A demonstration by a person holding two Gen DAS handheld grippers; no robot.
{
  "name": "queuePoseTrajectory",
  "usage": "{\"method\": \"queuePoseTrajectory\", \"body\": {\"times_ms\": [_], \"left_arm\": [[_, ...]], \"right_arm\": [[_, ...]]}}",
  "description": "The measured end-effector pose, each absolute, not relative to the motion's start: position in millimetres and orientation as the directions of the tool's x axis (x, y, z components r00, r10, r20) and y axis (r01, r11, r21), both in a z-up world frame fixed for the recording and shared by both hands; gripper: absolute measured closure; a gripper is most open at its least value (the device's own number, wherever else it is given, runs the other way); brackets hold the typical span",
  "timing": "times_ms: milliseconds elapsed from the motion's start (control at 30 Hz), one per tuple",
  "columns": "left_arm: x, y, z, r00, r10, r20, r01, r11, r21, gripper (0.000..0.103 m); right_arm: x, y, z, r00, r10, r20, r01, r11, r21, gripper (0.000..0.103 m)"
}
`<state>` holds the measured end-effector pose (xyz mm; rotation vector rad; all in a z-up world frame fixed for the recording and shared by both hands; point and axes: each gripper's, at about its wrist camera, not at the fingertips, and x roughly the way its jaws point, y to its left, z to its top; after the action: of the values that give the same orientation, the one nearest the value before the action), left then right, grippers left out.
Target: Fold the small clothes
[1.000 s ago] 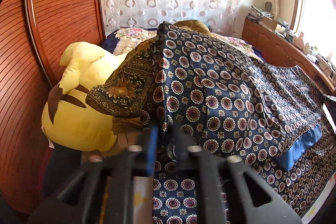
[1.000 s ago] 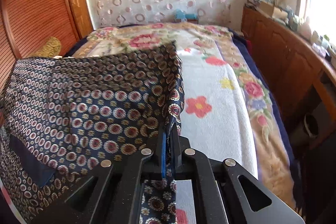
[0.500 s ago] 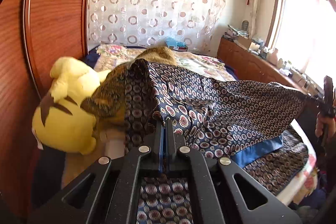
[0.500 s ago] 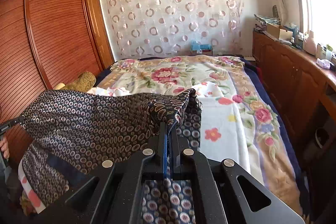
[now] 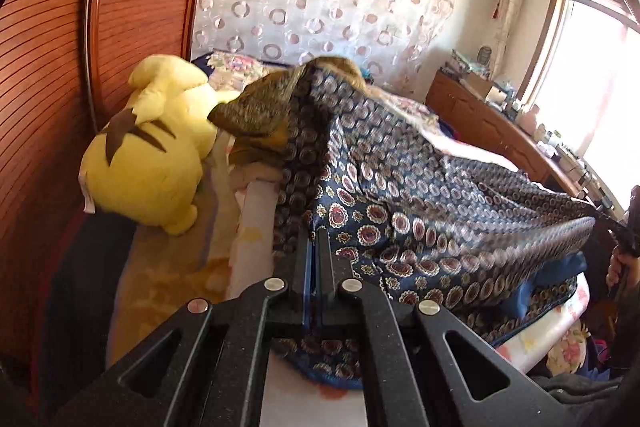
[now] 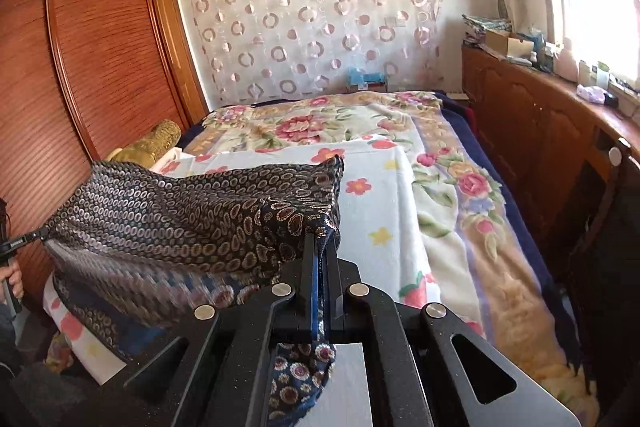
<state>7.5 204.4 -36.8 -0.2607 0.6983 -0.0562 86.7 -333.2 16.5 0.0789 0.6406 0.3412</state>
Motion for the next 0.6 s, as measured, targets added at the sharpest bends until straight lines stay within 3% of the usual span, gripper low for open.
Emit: {"method": "queuePoseTrajectory", "body": {"times_ms": [200,500,567,600], "left_arm": [[0,195,-64,0.711,-0.126,-0.692,-0.047,0.973,-0.224,0.101],[-4,197,-59,0.721,-0.094,-0.687,-0.066,0.977,-0.203,0.101],[-6,194,-57,0.728,-0.091,-0.679,-0.057,0.980,-0.193,0.094],[-6,192,-55,0.733,-0.083,-0.675,-0.056,0.982,-0.181,0.083]], "right_arm": [[82,-319,-10,0.687,0.308,-0.659,-0.289,0.947,0.141,0.102],[103,-314,-10,0.648,0.303,-0.698,-0.286,0.947,0.146,0.100],[100,-314,-2,0.653,0.301,-0.695,-0.295,0.946,0.133,0.096],[99,-313,3,0.657,0.296,-0.693,-0.299,0.946,0.121,0.091]]}}
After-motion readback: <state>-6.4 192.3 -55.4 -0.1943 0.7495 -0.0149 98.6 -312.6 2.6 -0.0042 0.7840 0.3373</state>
